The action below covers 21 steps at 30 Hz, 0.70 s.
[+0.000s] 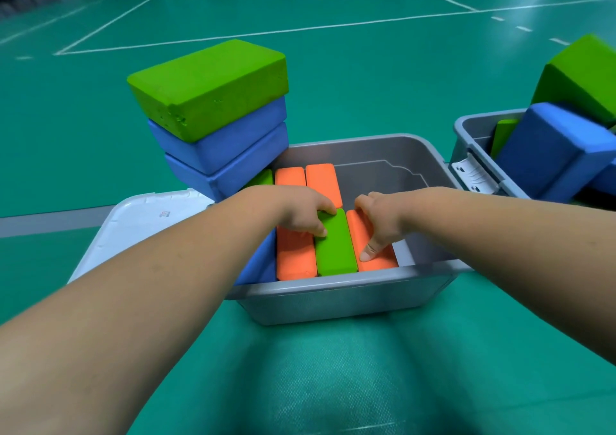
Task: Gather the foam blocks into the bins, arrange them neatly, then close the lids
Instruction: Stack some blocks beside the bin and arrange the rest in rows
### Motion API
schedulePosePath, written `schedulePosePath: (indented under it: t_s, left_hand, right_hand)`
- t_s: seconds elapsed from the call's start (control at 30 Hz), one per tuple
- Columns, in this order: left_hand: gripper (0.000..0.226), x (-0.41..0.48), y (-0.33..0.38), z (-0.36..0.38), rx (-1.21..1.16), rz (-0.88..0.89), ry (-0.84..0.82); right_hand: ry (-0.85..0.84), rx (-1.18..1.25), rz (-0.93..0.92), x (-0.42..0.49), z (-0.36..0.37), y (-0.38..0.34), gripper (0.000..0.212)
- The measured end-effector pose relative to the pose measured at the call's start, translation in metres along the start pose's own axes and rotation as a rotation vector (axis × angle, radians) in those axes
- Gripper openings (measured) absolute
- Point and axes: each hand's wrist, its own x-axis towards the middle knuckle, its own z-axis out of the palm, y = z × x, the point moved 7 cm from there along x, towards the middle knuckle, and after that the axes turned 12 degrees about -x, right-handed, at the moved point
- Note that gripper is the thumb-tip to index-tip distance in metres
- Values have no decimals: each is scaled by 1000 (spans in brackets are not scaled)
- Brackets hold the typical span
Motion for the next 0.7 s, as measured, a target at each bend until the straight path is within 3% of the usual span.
schedulePosePath:
  t_s: [0.23,0.33,0.5,0.63,0.7]
  left_hand:
    - [49,-27,7,-22,53,-4,79]
    - [28,-43,16,-56,62,72,305]
    - [27,-78,19,-116,89,147,759]
    - [31,-118,9,-146,430,54,1072]
    - [37,-133,-5,-155,495,-91,1162]
  right_hand:
    - [45,19,1,-1,-11,5,120]
    - [220,31,46,-4,-38,11,102]
    - [466,89,102,-12,-92,10,54]
    - [588,162,115,-19,-123,1,38]
    - [642,191,102,-23,-134,-8,37]
